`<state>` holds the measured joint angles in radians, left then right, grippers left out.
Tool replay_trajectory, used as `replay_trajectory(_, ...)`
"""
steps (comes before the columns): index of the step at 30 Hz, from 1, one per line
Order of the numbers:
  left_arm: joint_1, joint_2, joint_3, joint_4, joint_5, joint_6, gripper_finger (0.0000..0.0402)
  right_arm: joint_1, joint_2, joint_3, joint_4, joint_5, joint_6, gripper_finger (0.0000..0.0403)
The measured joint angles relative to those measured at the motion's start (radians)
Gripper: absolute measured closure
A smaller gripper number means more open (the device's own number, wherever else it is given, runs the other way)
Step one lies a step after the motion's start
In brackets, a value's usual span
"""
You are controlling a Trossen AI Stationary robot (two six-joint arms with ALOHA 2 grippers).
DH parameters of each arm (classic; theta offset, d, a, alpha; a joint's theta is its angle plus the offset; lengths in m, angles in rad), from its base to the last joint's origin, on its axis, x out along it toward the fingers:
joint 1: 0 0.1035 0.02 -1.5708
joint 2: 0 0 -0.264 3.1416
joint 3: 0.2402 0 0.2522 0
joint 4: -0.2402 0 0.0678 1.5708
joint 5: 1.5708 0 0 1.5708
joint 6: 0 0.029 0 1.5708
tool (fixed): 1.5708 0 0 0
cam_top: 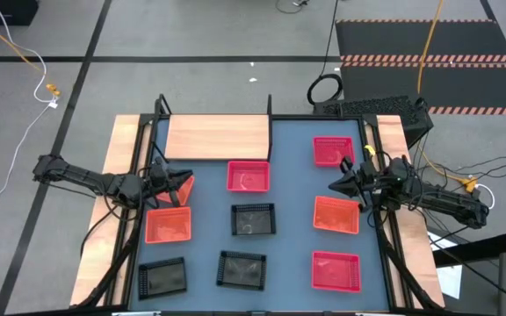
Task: Stack baskets on shelf by color
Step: Put the top orange bin on the shelf
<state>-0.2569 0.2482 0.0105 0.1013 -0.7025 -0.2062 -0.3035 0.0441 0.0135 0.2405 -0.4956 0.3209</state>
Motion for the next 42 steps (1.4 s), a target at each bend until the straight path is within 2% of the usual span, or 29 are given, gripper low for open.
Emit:
replay_trajectory(6,0.0,0.0,0.0,0.002,0.0,-0.016,0.0364,0.001,0.0,0.0,0.15,0.109,0.019,0.0403)
replay_trajectory(10,0.0,0.0,0.0,0.002,0.001,-0.088,0.0364,0.004,0.001,0.0,0.157,0.141,0.035,0.0403)
replay_trajectory(12,0.0,0.0,0.0,0.003,0.002,-0.136,0.0364,0.009,0.008,0.0,0.143,0.126,0.011,0.0403)
replay_trajectory(15,0.0,0.0,0.0,0.013,0.003,-0.162,0.0364,0.011,0.022,0.0,0.113,0.153,-0.107,0.0403)
replay_trajectory(20,0.001,0.0,0.0,-0.003,-0.012,0.011,0.0364,0.011,0.058,0.0,0.007,0.157,-0.224,0.0403)
replay_trajectory(26,0.001,0.0,0.0,-0.021,-0.069,0.139,0.0364,0.011,0.109,0.0,0.168,0.168,-0.293,0.0403)
replay_trajectory(31,0.001,0.0,0.0,-0.022,-0.134,0.357,0.0364,0.011,0.155,0.0,0.419,0.346,-0.461,0.0403)
replay_trajectory(34,0.002,0.0,0.0,-0.051,-0.216,0.329,0.0364,0.011,0.176,0.0,0.505,0.514,-0.526,0.0403)
replay_trajectory(37,0.001,0.017,0.0,-0.053,-0.216,0.31,0.0364,0.01,0.193,0.0,0.514,0.659,-0.495,0.0403)
replay_trajectory(39,0.002,0.036,0.0,-0.053,-0.215,0.331,0.0364,0.01,0.21,0.0,0.503,0.678,-0.425,0.0403)
replay_trajectory(42,0.002,0.07,0.0,-0.054,-0.215,0.312,0.0364,0.011,0.259,0.0,0.461,0.589,-0.304,0.0403)
